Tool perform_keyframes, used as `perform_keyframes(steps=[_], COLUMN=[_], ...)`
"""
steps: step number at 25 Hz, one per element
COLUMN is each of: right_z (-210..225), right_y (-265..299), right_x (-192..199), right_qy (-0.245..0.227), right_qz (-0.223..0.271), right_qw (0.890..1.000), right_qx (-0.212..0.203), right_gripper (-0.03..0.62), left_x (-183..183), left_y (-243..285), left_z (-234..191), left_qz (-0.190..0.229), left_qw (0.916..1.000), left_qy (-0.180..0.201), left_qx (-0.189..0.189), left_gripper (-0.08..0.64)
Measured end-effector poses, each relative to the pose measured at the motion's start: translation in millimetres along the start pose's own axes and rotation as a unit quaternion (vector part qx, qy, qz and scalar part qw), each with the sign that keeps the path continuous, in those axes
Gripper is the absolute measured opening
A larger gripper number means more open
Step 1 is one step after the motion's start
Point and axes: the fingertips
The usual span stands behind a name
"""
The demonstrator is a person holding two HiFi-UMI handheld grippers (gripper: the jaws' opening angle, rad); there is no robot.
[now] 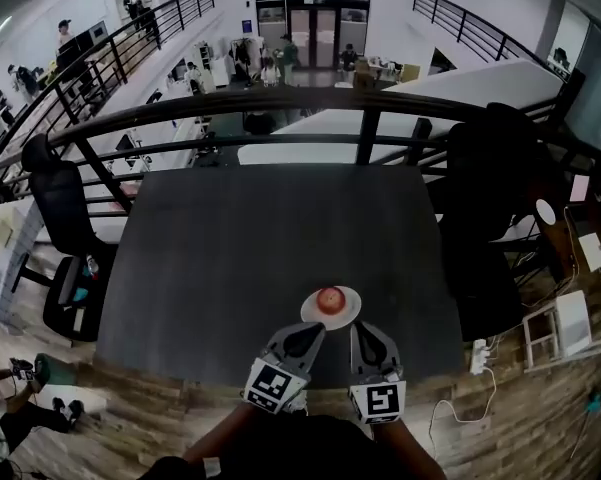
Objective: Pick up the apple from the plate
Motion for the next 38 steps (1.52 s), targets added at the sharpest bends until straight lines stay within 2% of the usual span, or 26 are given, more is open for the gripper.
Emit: perform_keyframes(steps=[7,12,15,20,24,29,35,36,38], right_z=[0,8,22,41,44,51,54,52,49], right_y=[37,55,57,56,53,49,47,49,54], right_x=[0,3,9,26,42,53,69,70,70], right_qy=[0.000,0.008,0.009,0.041,0.058,0.068,0.075,0.073,0.068], right_qz=[-0.011,-0.003,-0.016,-0.036,-0.050,-0.056,-0.067,-0.064,-0.056], right_qw=[1.000,1.000,1.000,0.998,0.997,0.996,0.995,0.995,0.995], right_qx=[0.018,0.006,0.003,0.002,-0.003,-0.011,-0.019,-0.025,-0.038], right_gripper=[0.025,0.025,0.025,0.025,0.025,0.025,0.025,0.025,0.025], left_x=[5,-7,-8,3,15,21,44,48,57], left_y=[15,30,36,44,50,61,69,71,73], left_z=[-36,-42,-40,-45,-43,-32,-34,-34,-35], left_qz=[-0.002,0.022,0.028,0.014,-0.003,-0.016,-0.049,-0.056,-0.071], left_qw=[0.9999,0.9994,0.9987,0.9985,0.9985,0.9991,0.9980,0.9977,0.9968], left_qy=[-0.009,-0.025,-0.039,-0.051,-0.051,-0.038,-0.023,-0.020,-0.018], left_qx=[0.006,0.013,0.014,-0.014,-0.019,-0.008,-0.034,-0.033,-0.032], left_gripper=[0.023,0.023,0.023,0.023,0.023,0.023,0.025,0.029,0.130])
Point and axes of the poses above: the fingertips, and each gripper's own axes: y forward along the fingers, z to its right, x out of its underside
